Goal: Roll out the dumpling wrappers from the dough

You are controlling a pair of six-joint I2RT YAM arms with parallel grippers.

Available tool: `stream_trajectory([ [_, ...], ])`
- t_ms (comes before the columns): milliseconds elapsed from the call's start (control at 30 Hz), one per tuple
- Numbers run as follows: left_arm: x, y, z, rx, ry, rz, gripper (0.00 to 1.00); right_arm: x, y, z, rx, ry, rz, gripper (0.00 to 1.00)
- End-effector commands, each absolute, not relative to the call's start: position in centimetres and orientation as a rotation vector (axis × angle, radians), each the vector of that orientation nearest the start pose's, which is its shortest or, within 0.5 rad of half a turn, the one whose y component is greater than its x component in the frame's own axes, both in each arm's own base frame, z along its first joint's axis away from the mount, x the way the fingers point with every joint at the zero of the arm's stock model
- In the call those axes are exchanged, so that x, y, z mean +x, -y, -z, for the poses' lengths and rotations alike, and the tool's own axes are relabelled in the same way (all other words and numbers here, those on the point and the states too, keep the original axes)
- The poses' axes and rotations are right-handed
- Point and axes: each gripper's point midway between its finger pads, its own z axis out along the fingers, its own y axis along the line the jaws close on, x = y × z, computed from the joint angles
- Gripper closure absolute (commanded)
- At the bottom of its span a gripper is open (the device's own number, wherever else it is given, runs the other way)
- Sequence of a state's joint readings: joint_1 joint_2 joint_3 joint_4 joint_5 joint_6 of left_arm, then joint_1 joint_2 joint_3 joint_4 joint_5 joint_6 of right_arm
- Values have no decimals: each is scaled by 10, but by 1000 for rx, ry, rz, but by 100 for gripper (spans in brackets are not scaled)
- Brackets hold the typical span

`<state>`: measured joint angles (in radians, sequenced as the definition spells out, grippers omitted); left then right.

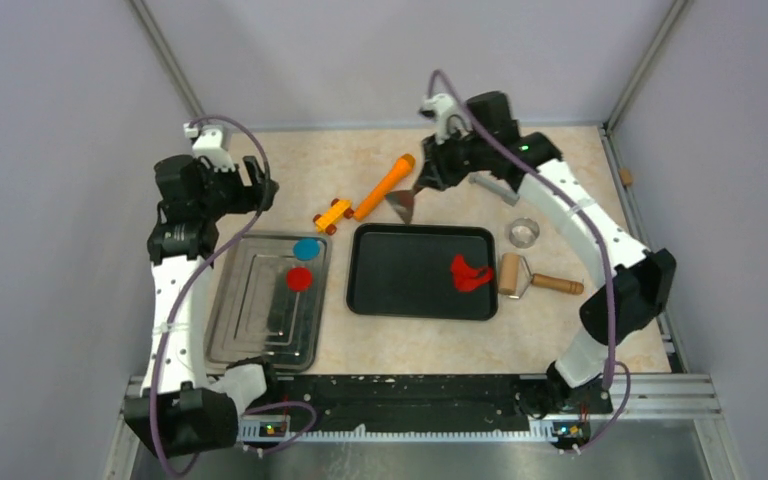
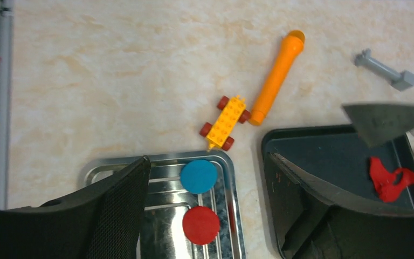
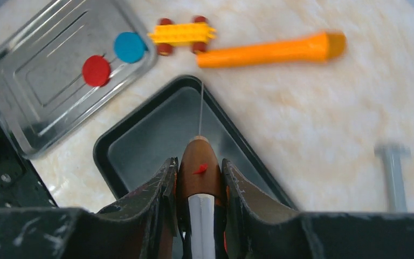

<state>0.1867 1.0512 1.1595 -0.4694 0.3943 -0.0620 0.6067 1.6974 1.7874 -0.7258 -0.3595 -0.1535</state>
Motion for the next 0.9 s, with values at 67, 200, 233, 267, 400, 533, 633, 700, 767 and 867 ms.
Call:
stream_trajectory([
  [67, 348, 55, -308, 202, -1876, 407, 19, 399, -149, -285, -274, -2102, -799, 100],
  [200, 350, 77, -294, 290, -1907, 475, 18, 413, -23, -255, 339, -2001, -909, 100],
  [233, 349, 82, -292, 312, -1914, 494, 18, 412, 1, -249, 461, -1953, -919, 100],
  [267, 349, 85, -289, 323, -1920, 509, 18, 412, 24, -243, 555, -1900, -921, 100],
  [400, 348, 96, -284, 352, -1931, 541, 17, 405, 63, -218, 751, -1833, -904, 100],
  [533, 347, 96, -282, 350, -1946, 543, 16, 402, 79, -207, 807, -1800, -865, 100],
  [633, 348, 96, -281, 349, -1950, 542, 16, 398, 89, -191, 845, -1800, -832, 100],
  [700, 348, 96, -281, 347, -1949, 539, 15, 395, 99, -177, 896, -1802, -810, 100],
  [767, 348, 95, -281, 345, -1953, 538, 15, 393, 106, -161, 940, -1823, -782, 100],
  [867, 347, 97, -283, 351, -1953, 549, 16, 388, 111, -143, 975, -1861, -743, 100],
])
